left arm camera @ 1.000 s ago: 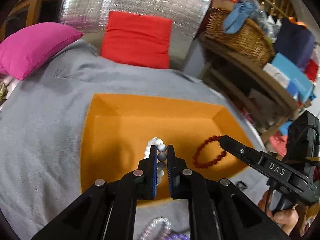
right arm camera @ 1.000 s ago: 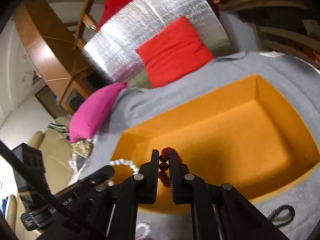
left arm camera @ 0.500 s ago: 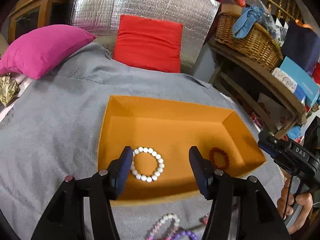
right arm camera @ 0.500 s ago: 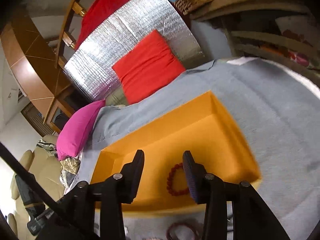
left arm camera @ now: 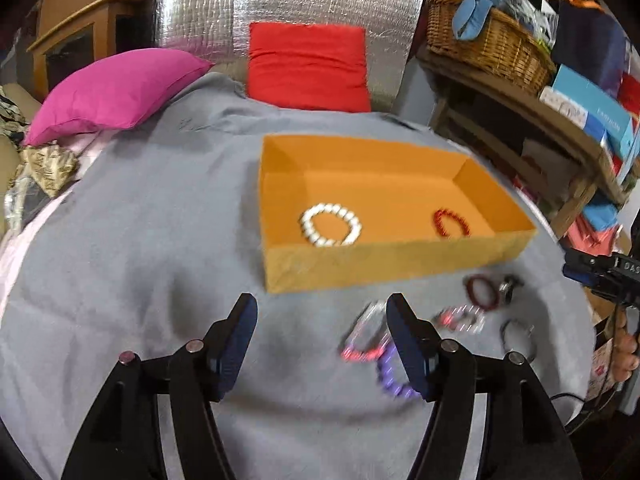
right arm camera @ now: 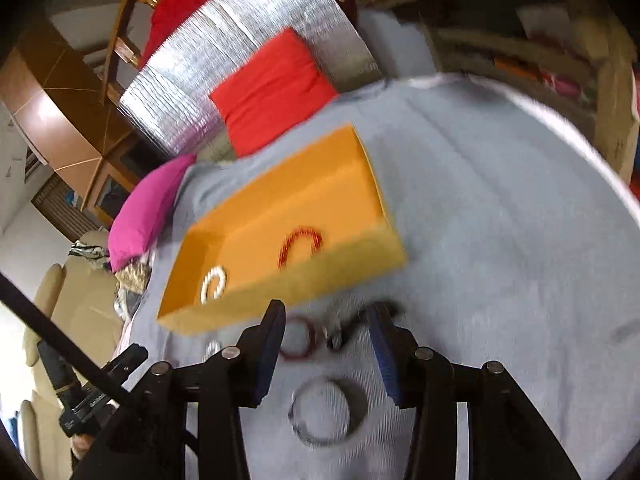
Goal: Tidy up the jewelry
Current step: 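Carry both bracelets over the orange box and open both grippers to drop them, then grasp the purple bead bracelet with the left gripper while the right gripper grasps the small pink-and-white bracelet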
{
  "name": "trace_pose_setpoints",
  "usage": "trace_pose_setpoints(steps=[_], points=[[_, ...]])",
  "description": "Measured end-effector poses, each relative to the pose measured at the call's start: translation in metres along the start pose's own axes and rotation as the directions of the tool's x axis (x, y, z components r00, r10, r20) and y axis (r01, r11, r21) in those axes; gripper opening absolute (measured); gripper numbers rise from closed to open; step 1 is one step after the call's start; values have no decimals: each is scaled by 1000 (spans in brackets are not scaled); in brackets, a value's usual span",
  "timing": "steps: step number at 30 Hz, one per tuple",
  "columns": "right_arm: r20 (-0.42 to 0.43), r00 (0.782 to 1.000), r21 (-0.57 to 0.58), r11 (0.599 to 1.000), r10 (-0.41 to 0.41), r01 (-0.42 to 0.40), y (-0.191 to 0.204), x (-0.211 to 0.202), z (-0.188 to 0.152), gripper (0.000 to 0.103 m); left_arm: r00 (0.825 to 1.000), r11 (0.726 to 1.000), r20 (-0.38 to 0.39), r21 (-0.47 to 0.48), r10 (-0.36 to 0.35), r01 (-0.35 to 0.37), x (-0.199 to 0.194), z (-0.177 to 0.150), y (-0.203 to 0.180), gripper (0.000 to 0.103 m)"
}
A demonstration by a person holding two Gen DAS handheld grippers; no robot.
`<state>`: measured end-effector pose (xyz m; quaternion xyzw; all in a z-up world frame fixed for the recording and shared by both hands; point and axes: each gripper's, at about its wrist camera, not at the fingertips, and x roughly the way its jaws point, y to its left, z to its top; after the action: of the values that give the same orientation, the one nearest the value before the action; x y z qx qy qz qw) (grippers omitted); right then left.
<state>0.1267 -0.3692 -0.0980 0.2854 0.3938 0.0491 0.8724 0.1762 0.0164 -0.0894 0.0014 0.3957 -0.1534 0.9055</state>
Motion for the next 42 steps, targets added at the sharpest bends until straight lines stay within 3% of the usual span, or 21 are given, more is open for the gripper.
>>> trace_pose_setpoints(steps=[9, 12, 17, 23, 27, 32, 33, 35, 42], points=[[-90, 996, 89, 996, -3, 11, -12, 25, -2, 46, 998, 992, -68, 127, 18, -9, 13, -21, -15, 68], [-117, 993, 134, 991, 0, 16, -13, 38, -2, 46, 994, 990, -98, 139, 47, -34, 23, -21, -11, 68], [-142, 990, 248, 969, 17, 19, -19, 56, 0, 46, 993, 990, -116, 139, 35, -19, 27, -22, -8, 68], [-150, 988, 294, 956, 33, 12, -18, 65, -1, 46, 991, 981, -109, 170, -77, 95, 23, -20, -32, 68], [-165, 984, 261, 965, 61, -16, -6, 68, -3, 46, 991, 971, -115, 218, -74, 98, 27, -21, -46, 68], [-192, 977, 212, 976, 96, -54, 13, 74, -6, 46, 989, 977, -136, 197, -50, 76, 33, -24, -38, 67], [-200, 975, 201, 978, 96, -56, 16, 76, -7, 46, 988, 979, -148, 191, -46, 74, 35, -25, -35, 66], [-210, 973, 185, 981, 96, -57, 22, 79, -10, 46, 986, 980, -159, 181, -51, 80, 37, -27, -32, 54], [-247, 959, 82, 989, 142, -125, 51, 87, -19, 46, 983, 968, -153, 213, -99, 131, 31, -28, -40, 53]])
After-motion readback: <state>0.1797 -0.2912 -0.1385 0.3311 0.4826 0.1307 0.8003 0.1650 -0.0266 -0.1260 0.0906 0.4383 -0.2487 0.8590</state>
